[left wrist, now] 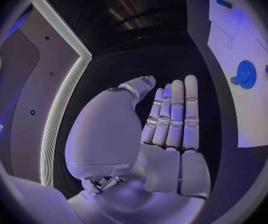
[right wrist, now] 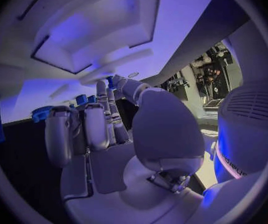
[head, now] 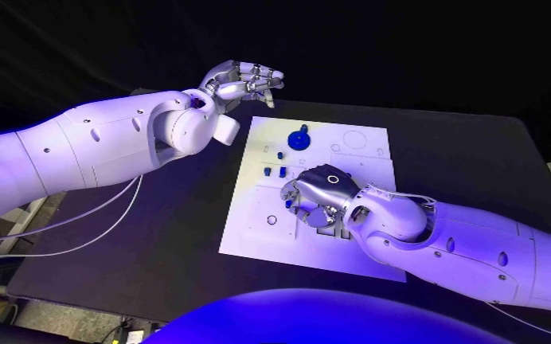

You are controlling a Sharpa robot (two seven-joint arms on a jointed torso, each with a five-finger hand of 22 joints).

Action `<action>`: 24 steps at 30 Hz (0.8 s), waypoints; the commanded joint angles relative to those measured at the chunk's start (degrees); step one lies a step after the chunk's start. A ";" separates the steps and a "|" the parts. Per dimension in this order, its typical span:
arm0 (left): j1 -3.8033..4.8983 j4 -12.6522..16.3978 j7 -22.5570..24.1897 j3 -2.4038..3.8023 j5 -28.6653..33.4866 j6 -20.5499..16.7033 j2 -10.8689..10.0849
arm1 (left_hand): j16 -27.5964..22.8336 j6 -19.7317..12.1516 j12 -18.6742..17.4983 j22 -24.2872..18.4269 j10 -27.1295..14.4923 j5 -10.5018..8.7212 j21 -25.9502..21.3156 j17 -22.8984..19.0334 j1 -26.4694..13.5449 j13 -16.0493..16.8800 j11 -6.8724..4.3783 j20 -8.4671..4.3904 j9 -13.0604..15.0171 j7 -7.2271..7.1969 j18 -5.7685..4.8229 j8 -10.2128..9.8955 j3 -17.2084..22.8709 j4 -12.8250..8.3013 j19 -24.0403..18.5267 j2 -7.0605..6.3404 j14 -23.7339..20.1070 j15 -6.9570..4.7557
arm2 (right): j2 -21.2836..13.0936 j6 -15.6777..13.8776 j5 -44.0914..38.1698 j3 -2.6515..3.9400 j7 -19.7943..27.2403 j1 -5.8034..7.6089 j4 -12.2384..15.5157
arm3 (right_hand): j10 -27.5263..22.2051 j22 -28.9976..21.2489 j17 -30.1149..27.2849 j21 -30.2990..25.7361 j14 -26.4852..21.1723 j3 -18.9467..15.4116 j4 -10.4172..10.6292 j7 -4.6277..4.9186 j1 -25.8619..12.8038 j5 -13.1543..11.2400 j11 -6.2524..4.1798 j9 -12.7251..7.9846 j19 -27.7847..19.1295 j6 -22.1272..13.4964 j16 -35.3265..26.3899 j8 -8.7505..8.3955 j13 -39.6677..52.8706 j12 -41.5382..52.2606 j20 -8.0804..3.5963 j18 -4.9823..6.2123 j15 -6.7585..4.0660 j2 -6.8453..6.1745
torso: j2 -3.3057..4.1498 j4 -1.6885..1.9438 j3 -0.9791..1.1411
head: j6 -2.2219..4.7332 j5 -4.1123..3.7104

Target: Assemble the parts on the task board

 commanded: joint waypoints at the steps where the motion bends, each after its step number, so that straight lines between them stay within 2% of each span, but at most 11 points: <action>1: 0.07 0.04 0.05 0.04 0.38 0.95 0.09 | -0.34 -0.33 -0.32 -0.09 -0.40 -0.05 -0.29 -0.06 0.09 -0.05 -0.12 0.14 -0.09 -0.06 0.65 0.04 0.00 -0.10 0.32 0.28 -0.09 0.25 | -0.30 -1.12 -0.63 0.00 -0.67 -0.03 0.24 | -1.11 7.72 -0.48 -0.75 1.82 -0.15 0.33 0.01 0.00 0.31 0.19 -0.17 -0.11 -0.65 -0.42 -0.49 -0.18 -0.44 0.64 0.54 0.56 -0.40 | -0.01 0.04 0.02 | 0.00 -0.12; 9: 0.07 0.00 -0.09 0.02 0.38 1.00 -0.01 | -0.34 -0.33 -0.32 -0.09 -0.40 -0.05 -0.29 -0.06 0.09 -0.05 -0.12 0.14 -0.09 -0.06 0.65 0.04 0.00 -0.10 0.32 0.28 -0.09 0.25 | -2.52 -3.37 -0.79 0.09 -1.36 0.11 2.34 | -1.90 7.21 -1.10 -1.50 1.63 -0.54 0.40 0.08 0.08 0.36 0.31 -0.31 -0.55 -1.09 -0.81 -0.90 -0.27 -0.48 0.83 0.74 0.69 -0.86 | -0.02 -0.04 0.10 | 0.04 -0.28; 13: 0.07 -0.01 -0.18 -0.01 0.38 1.08 -0.09 | -0.37 -0.36 -0.29 -0.11 -0.43 -0.05 -0.33 -0.06 0.13 -0.06 -0.12 0.15 -0.09 -0.06 0.66 0.07 0.02 -0.09 0.33 0.38 -0.11 0.26 | -5.20 -4.30 -0.60 0.56 -1.72 0.74 4.78 | -2.02 7.03 -1.40 -1.75 1.55 -0.67 0.47 0.10 0.02 0.35 0.33 -0.31 -0.69 -1.05 -1.02 -0.91 -0.28 -0.47 0.86 0.80 0.71 -0.94 | -0.04 -0.09 0.08 | 0.44 -0.72; 14: 0.07 -0.02 -0.20 -0.02 0.38 1.12 -0.11 | -0.37 -0.36 -0.29 -0.11 -0.43 -0.05 -0.33 -0.06 0.13 -0.06 -0.12 0.15 -0.09 -0.06 0.66 0.07 0.02 -0.09 0.33 0.38 -0.11 0.26 | -5.87 -4.35 -0.37 0.70 -1.80 1.03 5.30 | -2.02 6.98 -1.44 -1.83 1.54 -0.70 0.51 0.09 0.01 0.37 0.33 -0.31 -0.73 -1.01 -1.05 -0.89 -0.27 -0.44 0.87 0.82 0.71 -0.93 | -0.04 -0.09 0.07 | 0.49 -0.79; 17: 0.07 -0.03 -0.26 -0.06 0.38 1.26 -0.13 | -0.37 -0.36 -0.29 -0.11 -0.43 -0.05 -0.33 -0.06 0.13 -0.06 -0.12 0.15 -0.09 -0.06 0.66 0.07 0.02 -0.09 0.33 0.38 -0.11 0.26 | -8.19 -3.26 1.00 1.05 -2.12 2.60 6.49 | -2.10 6.87 -1.64 -2.01 1.46 -0.65 0.54 0.03 0.28 0.58 0.30 -0.29 -0.83 -0.82 -1.17 -0.87 -0.26 -0.32 0.91 0.87 0.70 -0.78 | -0.07 -0.08 0.08 | 1.04 -1.70; 21: 0.06 0.01 -0.31 -0.13 0.38 1.51 -0.14 | -0.37 -0.36 -0.29 -0.11 -0.43 -0.05 -0.33 -0.06 0.13 -0.06 -0.12 0.15 -0.09 -0.06 0.66 0.07 0.02 -0.09 0.33 0.38 -0.11 0.26 | -11.15 0.68 3.55 1.28 -2.53 5.34 6.25 | -3.17 5.97 -2.73 -3.33 1.14 -1.02 0.75 -0.12 0.47 0.88 0.35 -0.38 -1.59 -0.91 -1.94 -1.14 -0.46 -0.44 1.00 1.20 0.76 -1.05 | -0.12 -0.06 -0.06 | 1.86 -3.00; 24: 0.06 0.03 -0.31 -0.17 0.38 1.66 -0.13 | -0.38 -0.38 -0.28 -0.13 -0.43 -0.06 -0.35 -0.06 0.13 -0.07 -0.11 0.16 -0.09 -0.06 0.67 0.09 0.01 -0.08 0.34 0.42 -0.11 0.26 | -12.82 3.51 4.43 1.35 -2.68 6.66 5.34 | -4.32 5.21 -3.43 -4.48 0.94 -2.28 1.10 0.00 0.38 1.05 0.47 -0.61 -2.21 -1.54 -2.39 -1.71 -0.69 -0.34 1.09 1.46 0.83 -1.68 | -0.11 -0.10 -0.11 | 2.25 -3.60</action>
